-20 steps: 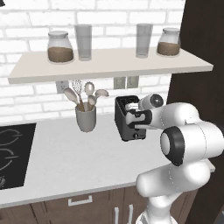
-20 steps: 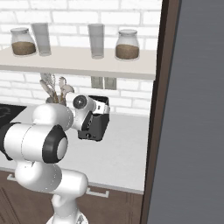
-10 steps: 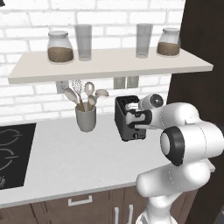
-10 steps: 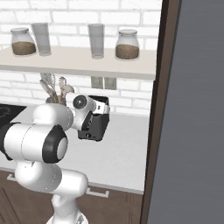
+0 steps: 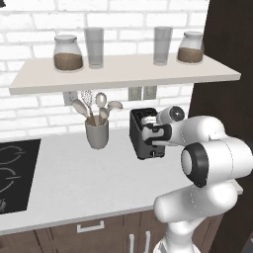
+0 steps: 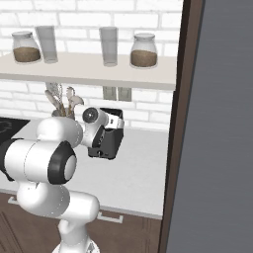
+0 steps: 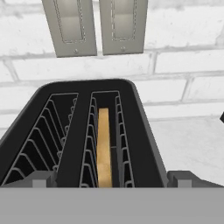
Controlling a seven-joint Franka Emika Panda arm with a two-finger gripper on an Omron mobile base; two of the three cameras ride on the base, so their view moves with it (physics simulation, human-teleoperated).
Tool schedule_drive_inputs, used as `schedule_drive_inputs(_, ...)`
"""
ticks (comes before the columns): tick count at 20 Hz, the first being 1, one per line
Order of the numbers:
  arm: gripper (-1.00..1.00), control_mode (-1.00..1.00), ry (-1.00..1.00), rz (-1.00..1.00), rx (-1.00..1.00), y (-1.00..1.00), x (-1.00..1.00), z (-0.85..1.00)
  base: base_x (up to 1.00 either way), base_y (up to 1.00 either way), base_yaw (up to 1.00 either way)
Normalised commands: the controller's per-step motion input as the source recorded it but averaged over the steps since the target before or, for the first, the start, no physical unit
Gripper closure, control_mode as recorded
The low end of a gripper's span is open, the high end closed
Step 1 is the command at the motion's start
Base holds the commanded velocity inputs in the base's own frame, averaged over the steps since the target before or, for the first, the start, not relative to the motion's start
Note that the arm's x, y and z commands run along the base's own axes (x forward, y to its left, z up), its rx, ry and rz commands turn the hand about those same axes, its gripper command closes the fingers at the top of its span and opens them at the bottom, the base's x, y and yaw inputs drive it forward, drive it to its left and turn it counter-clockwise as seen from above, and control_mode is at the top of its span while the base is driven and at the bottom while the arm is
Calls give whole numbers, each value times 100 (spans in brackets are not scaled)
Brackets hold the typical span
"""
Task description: Start the toaster. Once the lever pops up, take the bread to the plate on the dining counter.
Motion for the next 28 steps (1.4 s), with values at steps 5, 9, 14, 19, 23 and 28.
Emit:
schedule_drive_inputs(5, -100, -100, 0, 0, 0, 0, 0, 0, 0, 0, 0)
schedule_drive_inputs(9, -100, -100, 0, 0, 0, 0, 0, 0, 0, 0, 0)
schedule_drive_inputs(14, -100, -100, 0, 0, 0, 0, 0, 0, 0, 0, 0)
schedule_drive_inputs(19, -100, -100, 0, 0, 0, 0, 0, 0, 0, 0, 0)
schedule_drive_inputs(23, -100, -100, 0, 0, 0, 0, 0, 0, 0, 0, 0)
schedule_drive_inputs(28, -100, -100, 0, 0, 0, 0, 0, 0, 0, 0, 0)
